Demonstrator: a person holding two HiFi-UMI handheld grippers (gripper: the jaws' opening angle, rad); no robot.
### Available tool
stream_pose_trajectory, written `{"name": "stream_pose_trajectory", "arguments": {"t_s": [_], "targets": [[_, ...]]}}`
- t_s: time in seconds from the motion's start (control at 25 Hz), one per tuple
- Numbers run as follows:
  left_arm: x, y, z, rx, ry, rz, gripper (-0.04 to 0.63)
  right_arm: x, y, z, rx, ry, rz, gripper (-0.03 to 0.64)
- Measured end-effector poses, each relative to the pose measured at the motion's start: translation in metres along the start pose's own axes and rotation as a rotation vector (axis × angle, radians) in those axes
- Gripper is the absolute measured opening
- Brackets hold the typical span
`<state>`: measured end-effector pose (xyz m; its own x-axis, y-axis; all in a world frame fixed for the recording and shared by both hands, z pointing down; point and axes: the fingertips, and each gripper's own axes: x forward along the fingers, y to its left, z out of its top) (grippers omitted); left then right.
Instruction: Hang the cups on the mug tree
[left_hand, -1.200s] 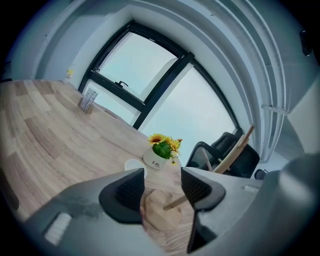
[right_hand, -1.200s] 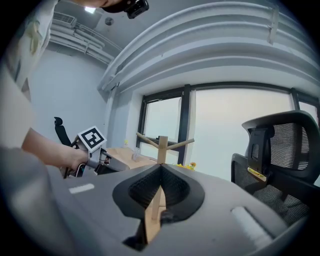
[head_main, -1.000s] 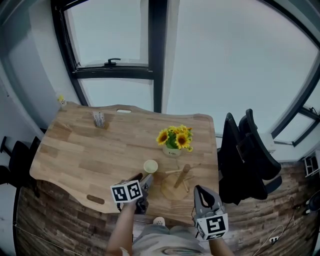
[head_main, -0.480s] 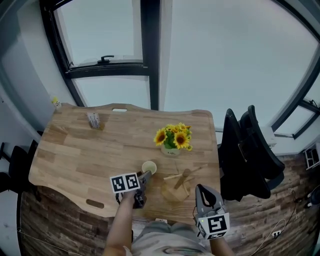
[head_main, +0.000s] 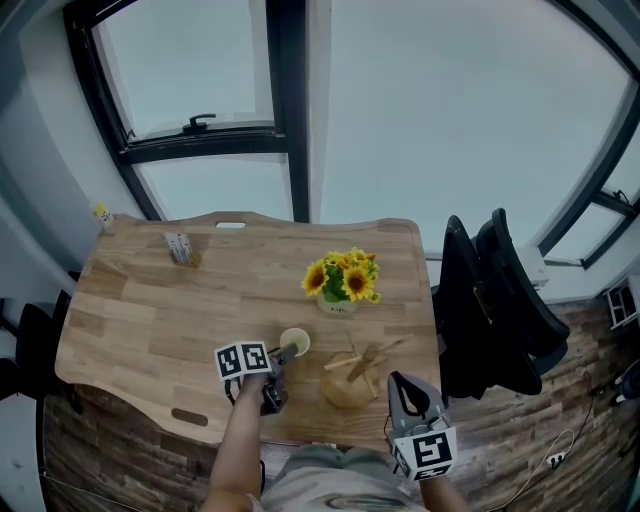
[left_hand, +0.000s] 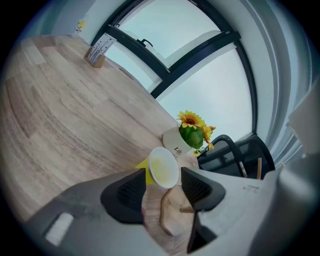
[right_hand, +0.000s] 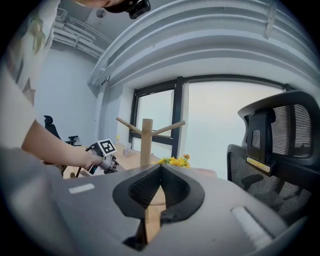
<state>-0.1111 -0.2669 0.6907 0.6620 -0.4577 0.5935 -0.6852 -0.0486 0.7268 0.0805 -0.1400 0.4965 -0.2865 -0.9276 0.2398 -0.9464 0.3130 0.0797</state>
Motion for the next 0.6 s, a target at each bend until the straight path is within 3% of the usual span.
{"name": "stream_pose_trajectory", "arguments": {"t_s": [0.12,0.36,0.6], "targets": [[0.003,0.004,-0.001,-0.004,0.017,0.012,0.225,0.003,-0.001,0.001,-0.005,0.002,-0.002,-0.002],[0.003,0.014,0.002,0.001,0.007,0.065,0.102,0.005,-0.004,0.001,-0.009,0.008,-0.006,-0.002],[0.005,0.017,0.000,0.005,0.016,0.076,0.026,0.008,-0.003,-0.003,-0.006,0.020,-0.006,-0.002]]}}
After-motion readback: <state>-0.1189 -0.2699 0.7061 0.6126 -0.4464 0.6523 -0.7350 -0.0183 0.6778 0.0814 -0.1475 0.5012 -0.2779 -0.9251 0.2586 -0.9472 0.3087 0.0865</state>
